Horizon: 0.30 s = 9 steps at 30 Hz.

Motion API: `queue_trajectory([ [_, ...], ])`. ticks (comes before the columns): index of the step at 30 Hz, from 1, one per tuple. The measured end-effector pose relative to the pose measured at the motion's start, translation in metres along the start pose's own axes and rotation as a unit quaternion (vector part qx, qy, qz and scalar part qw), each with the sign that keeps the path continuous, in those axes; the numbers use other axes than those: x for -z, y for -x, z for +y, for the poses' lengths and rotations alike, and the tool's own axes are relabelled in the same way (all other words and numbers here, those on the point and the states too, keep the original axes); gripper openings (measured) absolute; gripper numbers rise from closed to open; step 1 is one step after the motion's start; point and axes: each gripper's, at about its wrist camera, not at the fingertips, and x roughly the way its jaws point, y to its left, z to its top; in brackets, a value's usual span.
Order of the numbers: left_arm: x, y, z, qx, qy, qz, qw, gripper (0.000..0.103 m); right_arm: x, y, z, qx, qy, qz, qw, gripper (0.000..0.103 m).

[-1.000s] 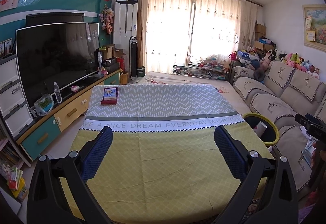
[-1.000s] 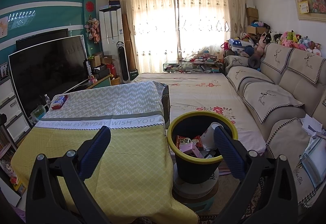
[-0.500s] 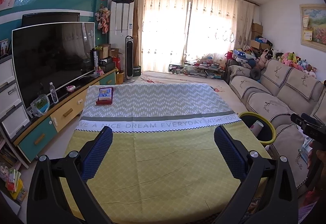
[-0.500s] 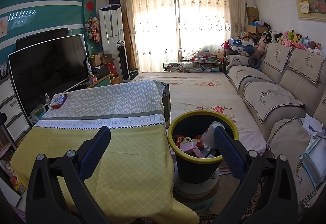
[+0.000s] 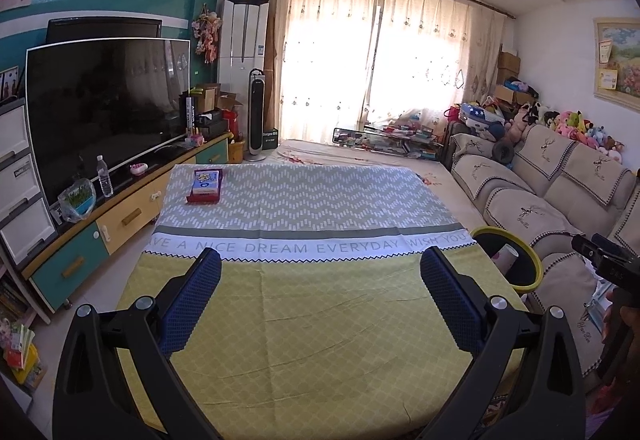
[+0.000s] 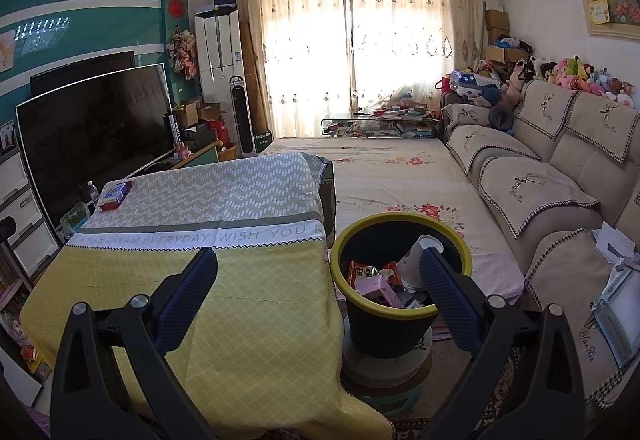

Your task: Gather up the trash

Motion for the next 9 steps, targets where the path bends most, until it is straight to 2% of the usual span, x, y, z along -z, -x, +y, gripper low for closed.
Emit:
queue_trajectory([
  [4,-0.008,-0.018,0.008,-0.004,0.011,0.024,0.9996,0.098,-0.004,-0.012,0.003,-0.010,0.004,0.005,1.000,0.096],
  [9,-0.026,-0.072,0.036,-0.017,0.016,0.054,0.9983,0.098,-0.027,-0.056,0.023,-0.064,0.012,0.021,0.998,0.096],
])
